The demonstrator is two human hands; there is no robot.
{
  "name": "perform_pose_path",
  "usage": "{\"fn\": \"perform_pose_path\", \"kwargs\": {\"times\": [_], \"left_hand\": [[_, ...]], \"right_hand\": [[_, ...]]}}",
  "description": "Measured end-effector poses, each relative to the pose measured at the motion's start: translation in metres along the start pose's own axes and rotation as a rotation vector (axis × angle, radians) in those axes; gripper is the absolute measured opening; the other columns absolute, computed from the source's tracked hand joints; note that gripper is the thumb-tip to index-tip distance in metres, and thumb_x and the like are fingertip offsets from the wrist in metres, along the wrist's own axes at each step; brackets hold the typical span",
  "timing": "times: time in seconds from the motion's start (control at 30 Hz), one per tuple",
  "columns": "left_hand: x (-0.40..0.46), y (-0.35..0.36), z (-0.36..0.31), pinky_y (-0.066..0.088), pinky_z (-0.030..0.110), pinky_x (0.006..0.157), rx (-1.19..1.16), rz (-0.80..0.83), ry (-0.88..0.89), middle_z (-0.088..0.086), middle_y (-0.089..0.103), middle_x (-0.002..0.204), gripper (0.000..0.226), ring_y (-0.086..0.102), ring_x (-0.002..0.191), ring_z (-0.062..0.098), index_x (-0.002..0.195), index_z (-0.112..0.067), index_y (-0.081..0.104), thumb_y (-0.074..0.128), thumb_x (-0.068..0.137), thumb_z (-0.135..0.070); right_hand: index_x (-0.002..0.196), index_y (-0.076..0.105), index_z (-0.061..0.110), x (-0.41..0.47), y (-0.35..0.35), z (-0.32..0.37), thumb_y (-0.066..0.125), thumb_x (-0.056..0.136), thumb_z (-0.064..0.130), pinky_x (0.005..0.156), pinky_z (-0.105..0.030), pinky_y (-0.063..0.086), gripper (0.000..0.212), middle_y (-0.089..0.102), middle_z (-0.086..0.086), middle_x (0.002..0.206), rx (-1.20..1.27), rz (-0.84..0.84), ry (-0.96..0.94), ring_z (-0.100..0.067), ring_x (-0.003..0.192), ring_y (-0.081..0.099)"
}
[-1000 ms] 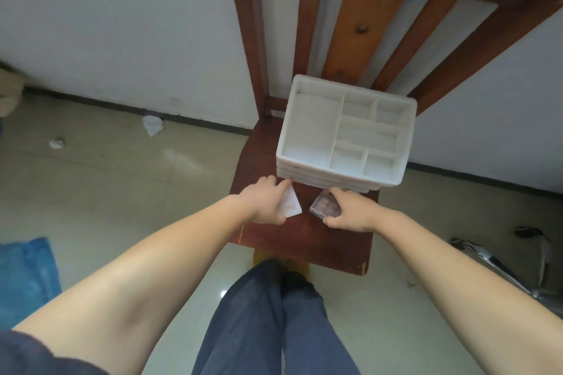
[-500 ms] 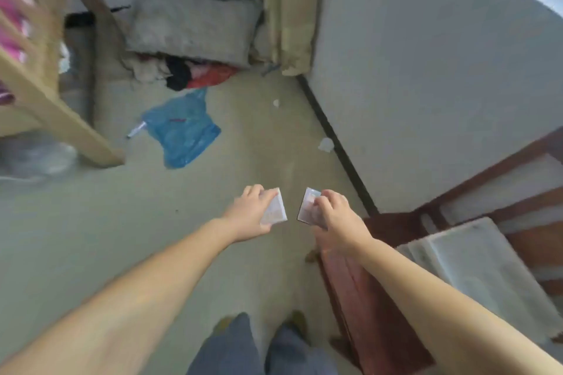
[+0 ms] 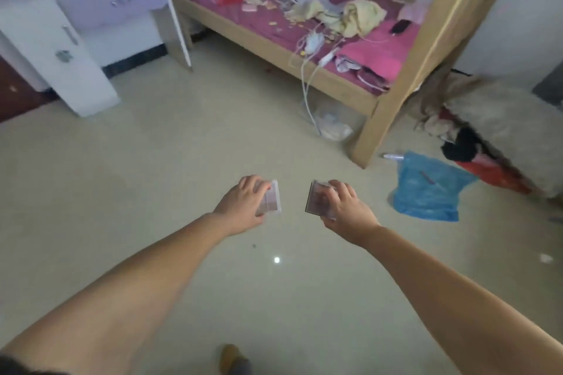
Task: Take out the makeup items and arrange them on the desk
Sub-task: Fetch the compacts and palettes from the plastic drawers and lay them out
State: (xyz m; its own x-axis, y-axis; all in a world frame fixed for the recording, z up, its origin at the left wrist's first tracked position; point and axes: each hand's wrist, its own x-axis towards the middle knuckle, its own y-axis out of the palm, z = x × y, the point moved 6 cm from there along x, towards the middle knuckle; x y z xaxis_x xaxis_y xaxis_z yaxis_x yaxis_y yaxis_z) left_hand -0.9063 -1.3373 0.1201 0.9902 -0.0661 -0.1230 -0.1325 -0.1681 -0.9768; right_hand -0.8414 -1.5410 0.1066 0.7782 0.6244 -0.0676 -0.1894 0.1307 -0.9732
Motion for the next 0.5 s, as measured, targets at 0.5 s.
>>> {"fn": "perform_pose_path", "kwargs": {"times": [0.5], "left_hand": [[-0.02,-0.092,0.41,0.041,0.038,0.096,0.026,-0.187,-0.535,0.015,0.043,0.132,0.06,0.041,0.123,0.034,0.131,-0.007,0.043,0.067,0.078,-0.023]], "right_hand": [[0.135,0.036,0.014,0.386,0.03,0.305,0.056,0.088,0.035,0.09,-0.035,0.049,0.055,0.03,-0.005,0.144,-0.036,0.078,-0.517,-0.025,0.134,0.028]]}}
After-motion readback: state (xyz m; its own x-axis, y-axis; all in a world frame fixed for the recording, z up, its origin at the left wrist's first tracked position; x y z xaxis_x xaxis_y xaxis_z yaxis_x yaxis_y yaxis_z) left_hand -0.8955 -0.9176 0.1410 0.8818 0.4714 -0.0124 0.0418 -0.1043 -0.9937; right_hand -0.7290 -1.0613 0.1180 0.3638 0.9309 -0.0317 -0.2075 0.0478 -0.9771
